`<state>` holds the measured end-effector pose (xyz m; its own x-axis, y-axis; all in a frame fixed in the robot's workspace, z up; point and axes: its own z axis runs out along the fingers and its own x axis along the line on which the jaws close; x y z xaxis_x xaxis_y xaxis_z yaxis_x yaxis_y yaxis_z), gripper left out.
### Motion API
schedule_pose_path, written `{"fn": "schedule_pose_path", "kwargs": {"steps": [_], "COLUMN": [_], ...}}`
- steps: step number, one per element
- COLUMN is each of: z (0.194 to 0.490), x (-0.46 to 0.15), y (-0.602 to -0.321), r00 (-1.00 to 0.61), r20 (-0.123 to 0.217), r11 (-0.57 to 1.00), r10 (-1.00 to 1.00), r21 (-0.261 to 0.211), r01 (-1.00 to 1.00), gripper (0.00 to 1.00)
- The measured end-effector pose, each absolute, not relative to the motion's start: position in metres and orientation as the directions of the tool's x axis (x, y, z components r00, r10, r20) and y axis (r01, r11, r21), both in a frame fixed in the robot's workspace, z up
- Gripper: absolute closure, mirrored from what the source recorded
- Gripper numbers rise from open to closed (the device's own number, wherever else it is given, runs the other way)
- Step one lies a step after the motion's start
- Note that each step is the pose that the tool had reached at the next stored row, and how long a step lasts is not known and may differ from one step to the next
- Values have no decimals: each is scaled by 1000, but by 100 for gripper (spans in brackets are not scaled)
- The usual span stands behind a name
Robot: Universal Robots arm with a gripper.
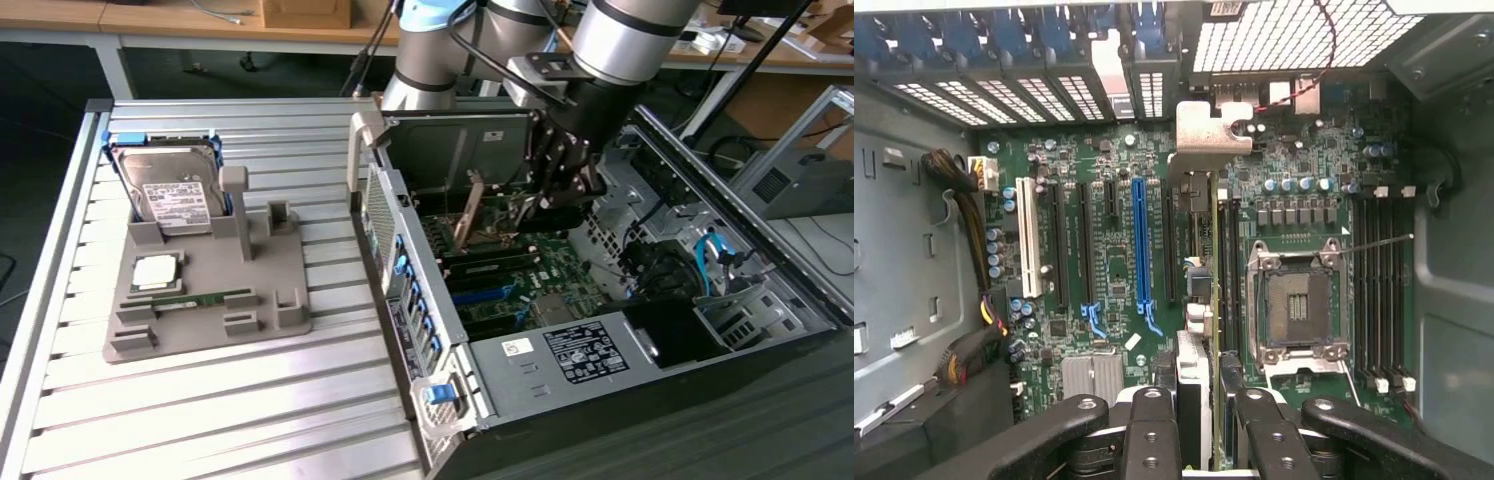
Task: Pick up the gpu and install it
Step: 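Insert the gpu into the slot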
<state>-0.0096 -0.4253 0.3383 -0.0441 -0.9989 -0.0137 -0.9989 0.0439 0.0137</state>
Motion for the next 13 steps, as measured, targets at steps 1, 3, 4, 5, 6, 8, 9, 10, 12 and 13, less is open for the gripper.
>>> {"fn": "schedule_pose_path", "kwargs": {"steps": [1,3,4,5,6,8,9,10,12,13], "z": [338,338,338,338,338,337,337,337,337,337], "x": [-10,-10,-10,-11,-11,-11,-12,-12,-12,-12], "y": [-425,-425,-425,-425,-425,-425,-425,-425,-425,-425], "r00": [-44,-44,-44,-44,-44,-44,-44,-44,-44,-44], "r20": [-14,-14,-14,-14,-14,-14,-14,-14,-14,-14], "r11": [44,44,44,44,44,44,44,44,44,44], "r10": [-999,-999,-999,-999,-999,-999,-999,-999,-999,-999], "r21": [14,14,14,14,14,14,14,14,14,14], "r01": [-999,-999,-999,-999,-999,-999,-999,-999,-999,-999], "gripper": [73,73,73,73,73,73,73,73,73,73]}}
